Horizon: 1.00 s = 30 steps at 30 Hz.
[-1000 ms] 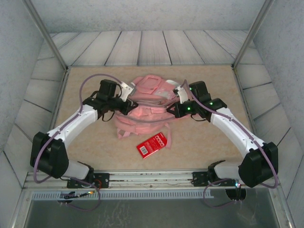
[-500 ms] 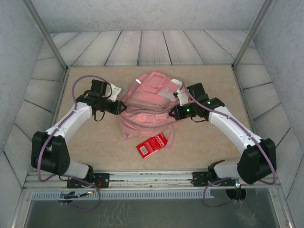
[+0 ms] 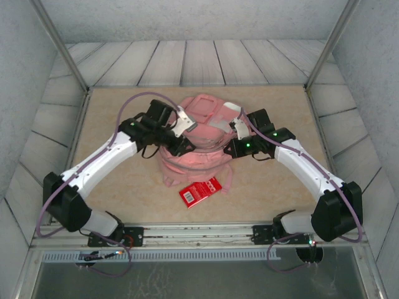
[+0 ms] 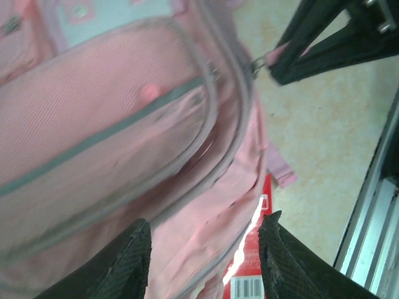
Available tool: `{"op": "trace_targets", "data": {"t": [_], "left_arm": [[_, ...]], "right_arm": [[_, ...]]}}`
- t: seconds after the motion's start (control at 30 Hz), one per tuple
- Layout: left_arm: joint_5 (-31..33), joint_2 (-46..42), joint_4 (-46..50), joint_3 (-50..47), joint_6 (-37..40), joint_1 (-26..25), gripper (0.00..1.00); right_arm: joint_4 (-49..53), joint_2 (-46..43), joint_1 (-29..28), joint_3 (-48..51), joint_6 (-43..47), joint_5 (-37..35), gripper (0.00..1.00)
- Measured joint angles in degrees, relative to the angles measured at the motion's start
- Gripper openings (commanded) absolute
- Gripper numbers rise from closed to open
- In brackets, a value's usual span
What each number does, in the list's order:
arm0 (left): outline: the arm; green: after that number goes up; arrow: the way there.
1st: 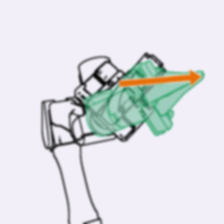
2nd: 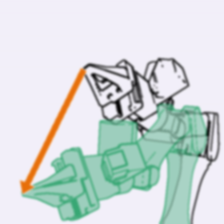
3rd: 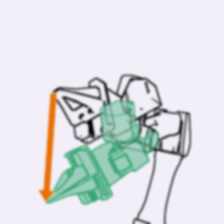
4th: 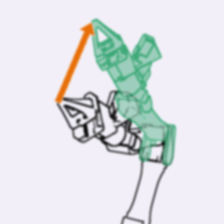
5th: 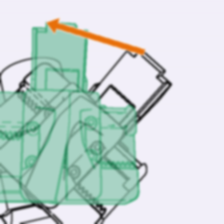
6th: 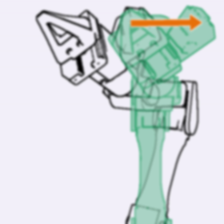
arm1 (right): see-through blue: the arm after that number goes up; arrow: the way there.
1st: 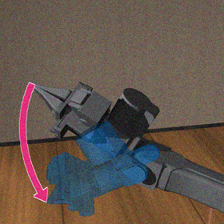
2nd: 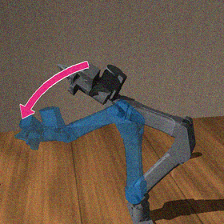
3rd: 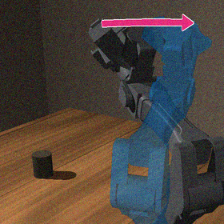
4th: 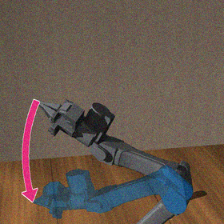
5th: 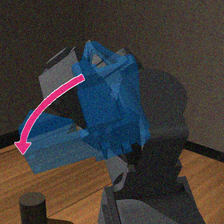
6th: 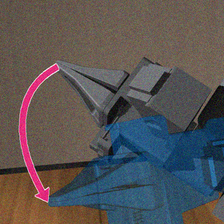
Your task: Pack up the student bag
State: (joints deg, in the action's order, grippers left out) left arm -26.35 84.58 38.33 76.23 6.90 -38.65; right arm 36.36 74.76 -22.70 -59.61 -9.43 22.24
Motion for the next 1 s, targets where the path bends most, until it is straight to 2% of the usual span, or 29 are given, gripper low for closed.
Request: {"op": "trace_targets", "data": {"t": [0.2,0.43,0.8,1.0], "left_arm": [[0.42,10.10,1.73,7.17,2.45,-4.31,0.43],[1.18,18.43,5.97,14.99,3.82,-6.60,0.41],[1.49,19.76,7.48,16.31,4.90,-8.28,0.41],[0.44,16.81,5.53,14.93,5.62,-9.18,0.42]], "right_arm": [[0.00,0.00,0.00,0.00,0.02,0.00,0.00],[-0.02,0.00,0.00,0.74,0.00,0.00,0.00],[0.00,0.00,0.00,1.20,0.00,-0.02,0.00],[-0.33,0.00,-0.02,1.20,0.00,0.02,0.00]]}}
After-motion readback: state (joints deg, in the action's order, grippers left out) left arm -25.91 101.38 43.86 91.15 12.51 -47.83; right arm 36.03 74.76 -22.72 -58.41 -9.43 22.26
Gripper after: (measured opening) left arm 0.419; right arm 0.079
